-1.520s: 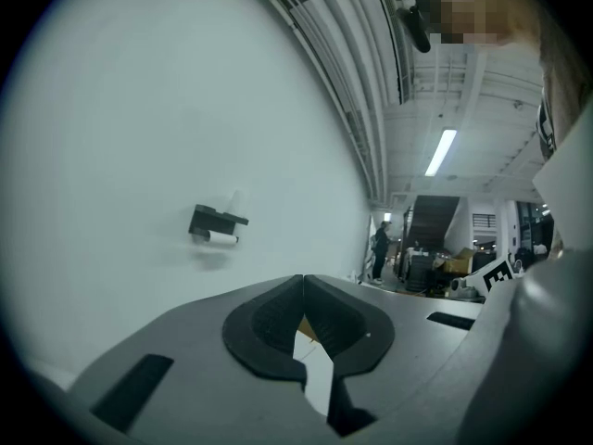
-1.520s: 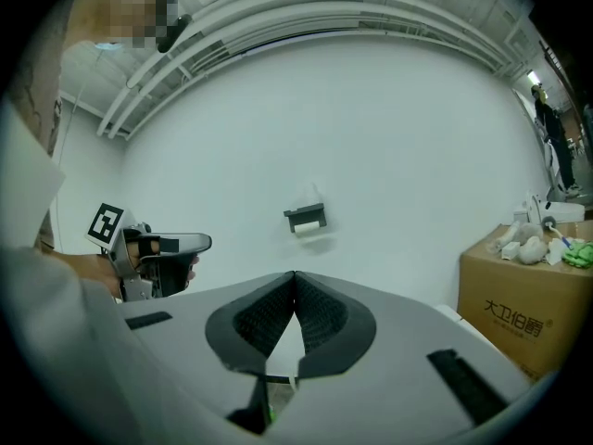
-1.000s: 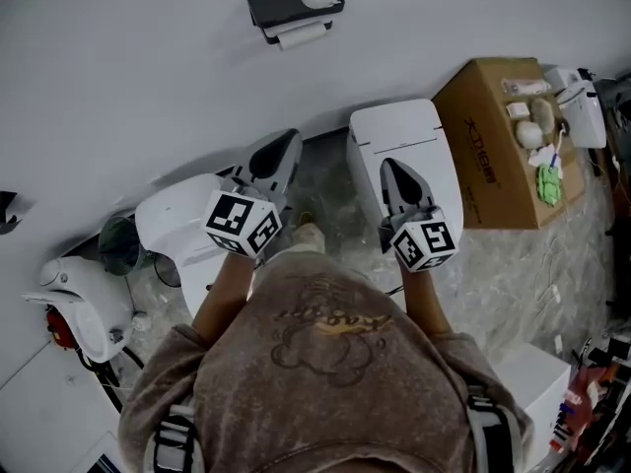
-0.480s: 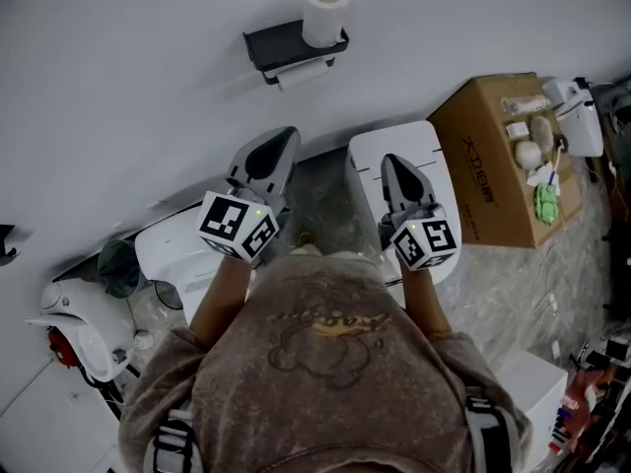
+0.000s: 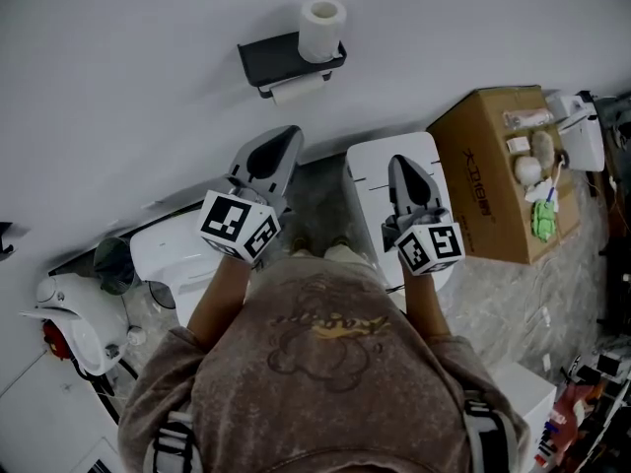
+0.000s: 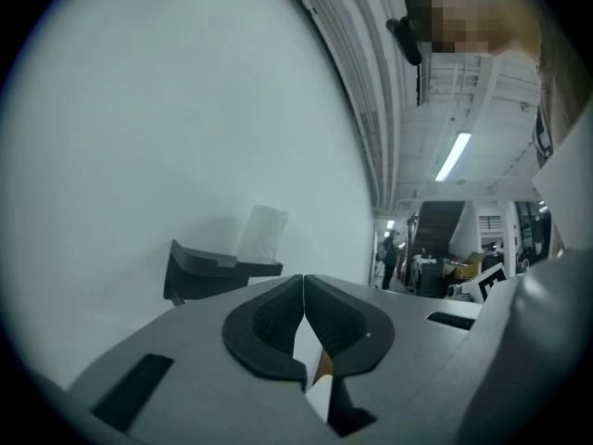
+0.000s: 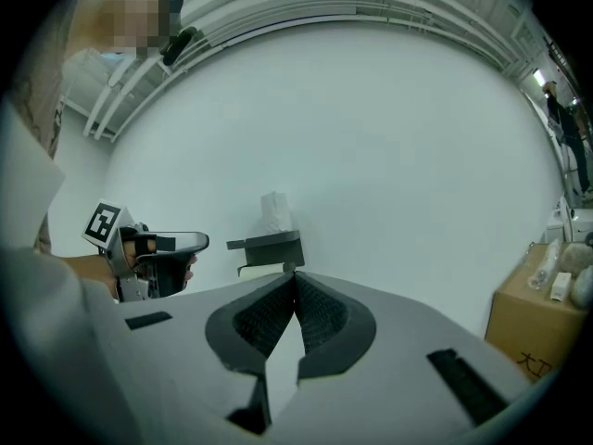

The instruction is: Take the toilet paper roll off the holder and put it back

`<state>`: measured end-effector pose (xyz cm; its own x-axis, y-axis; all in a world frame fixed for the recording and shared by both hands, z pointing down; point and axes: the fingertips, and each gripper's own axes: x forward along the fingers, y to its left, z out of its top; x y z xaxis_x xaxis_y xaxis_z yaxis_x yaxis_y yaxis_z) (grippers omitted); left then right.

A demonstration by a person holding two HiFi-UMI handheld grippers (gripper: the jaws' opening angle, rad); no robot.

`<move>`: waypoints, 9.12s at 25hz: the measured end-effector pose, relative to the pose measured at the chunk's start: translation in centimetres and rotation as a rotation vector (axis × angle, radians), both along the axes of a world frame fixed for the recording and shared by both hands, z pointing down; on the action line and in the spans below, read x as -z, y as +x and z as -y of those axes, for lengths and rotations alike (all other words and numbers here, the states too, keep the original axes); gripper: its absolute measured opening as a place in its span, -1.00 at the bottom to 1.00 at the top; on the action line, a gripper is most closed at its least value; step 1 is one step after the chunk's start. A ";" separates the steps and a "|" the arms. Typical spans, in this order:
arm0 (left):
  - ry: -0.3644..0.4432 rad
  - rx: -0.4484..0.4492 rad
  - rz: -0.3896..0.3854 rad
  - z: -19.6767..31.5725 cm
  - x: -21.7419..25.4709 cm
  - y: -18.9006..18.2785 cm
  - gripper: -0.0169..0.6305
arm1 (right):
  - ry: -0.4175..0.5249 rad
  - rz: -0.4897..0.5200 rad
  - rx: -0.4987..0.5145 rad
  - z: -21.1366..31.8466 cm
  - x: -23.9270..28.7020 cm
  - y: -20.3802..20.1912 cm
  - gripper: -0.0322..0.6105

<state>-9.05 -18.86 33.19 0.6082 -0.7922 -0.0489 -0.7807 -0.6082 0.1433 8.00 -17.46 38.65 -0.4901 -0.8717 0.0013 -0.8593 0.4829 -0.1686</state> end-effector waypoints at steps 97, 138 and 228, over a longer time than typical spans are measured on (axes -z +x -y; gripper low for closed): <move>-0.001 -0.133 0.088 8.8 2.4 11.8 -0.03 | -0.045 0.030 -0.081 3.4 -1.9 9.5 -0.90; -0.054 -0.142 0.118 5.3 -3.6 11.2 -0.03 | -0.048 0.036 -0.067 3.4 -2.3 8.1 -0.90; 0.034 0.014 0.066 4.5 4.5 0.2 -0.02 | -0.055 -0.004 0.155 6.4 -2.2 1.0 -0.90</move>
<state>-8.90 -23.33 28.64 0.5997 -0.7994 -0.0359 -0.7964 -0.6006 0.0706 9.03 -23.90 40.89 -0.6186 -0.7841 0.0494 -0.7759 0.5998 -0.1956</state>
